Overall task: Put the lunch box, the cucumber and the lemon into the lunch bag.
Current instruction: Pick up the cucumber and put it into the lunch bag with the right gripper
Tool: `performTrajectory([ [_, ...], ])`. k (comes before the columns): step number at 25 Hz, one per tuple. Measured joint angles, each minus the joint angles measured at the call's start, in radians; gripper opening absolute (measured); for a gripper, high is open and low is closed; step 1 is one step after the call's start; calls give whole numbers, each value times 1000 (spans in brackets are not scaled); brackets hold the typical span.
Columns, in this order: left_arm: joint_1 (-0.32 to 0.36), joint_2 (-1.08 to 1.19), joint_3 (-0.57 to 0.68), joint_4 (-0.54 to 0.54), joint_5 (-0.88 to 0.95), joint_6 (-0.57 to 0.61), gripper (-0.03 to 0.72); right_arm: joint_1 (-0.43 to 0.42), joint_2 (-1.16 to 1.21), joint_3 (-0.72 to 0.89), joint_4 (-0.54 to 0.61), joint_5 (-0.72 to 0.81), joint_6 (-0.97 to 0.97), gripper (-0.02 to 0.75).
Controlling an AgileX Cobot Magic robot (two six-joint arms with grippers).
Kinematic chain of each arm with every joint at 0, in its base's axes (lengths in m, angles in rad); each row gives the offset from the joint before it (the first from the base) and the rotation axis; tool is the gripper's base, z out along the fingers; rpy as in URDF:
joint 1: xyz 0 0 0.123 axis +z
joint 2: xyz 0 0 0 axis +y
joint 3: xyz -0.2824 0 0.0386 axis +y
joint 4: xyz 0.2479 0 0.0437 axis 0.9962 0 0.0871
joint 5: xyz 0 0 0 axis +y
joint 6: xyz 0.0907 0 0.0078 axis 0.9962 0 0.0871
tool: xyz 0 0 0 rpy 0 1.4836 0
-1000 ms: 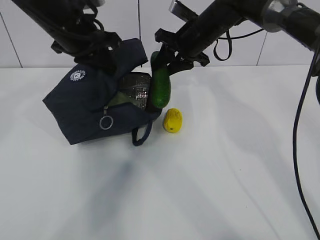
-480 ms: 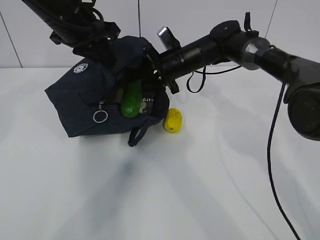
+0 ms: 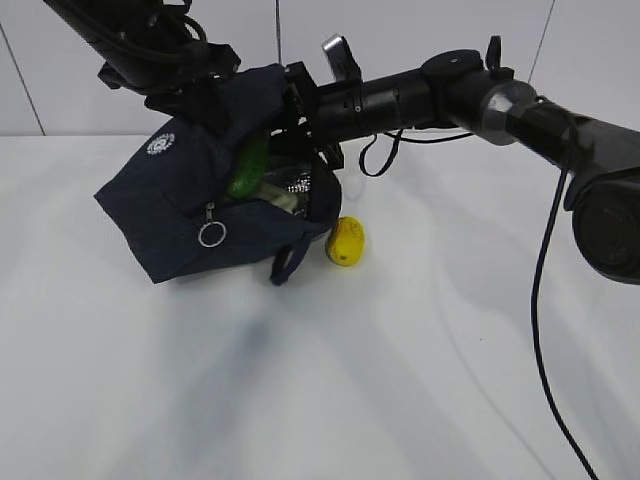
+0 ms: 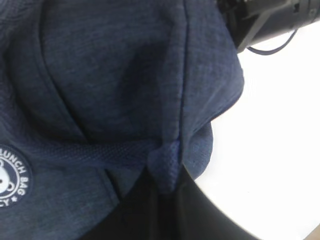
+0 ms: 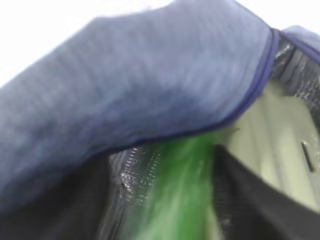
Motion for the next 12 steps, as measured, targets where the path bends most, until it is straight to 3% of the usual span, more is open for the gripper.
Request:
performTrajectory([
  [4,0,0,0,0,0,-4,-3,0,0,0,0,-6,-14,353],
  [9,0,0,0,0,0,-4,-3,0,0,0,0,-12,-22,503],
  [12,0,0,0,0,0,-5,-3,0,0,0,-13,-25,-23,524],
])
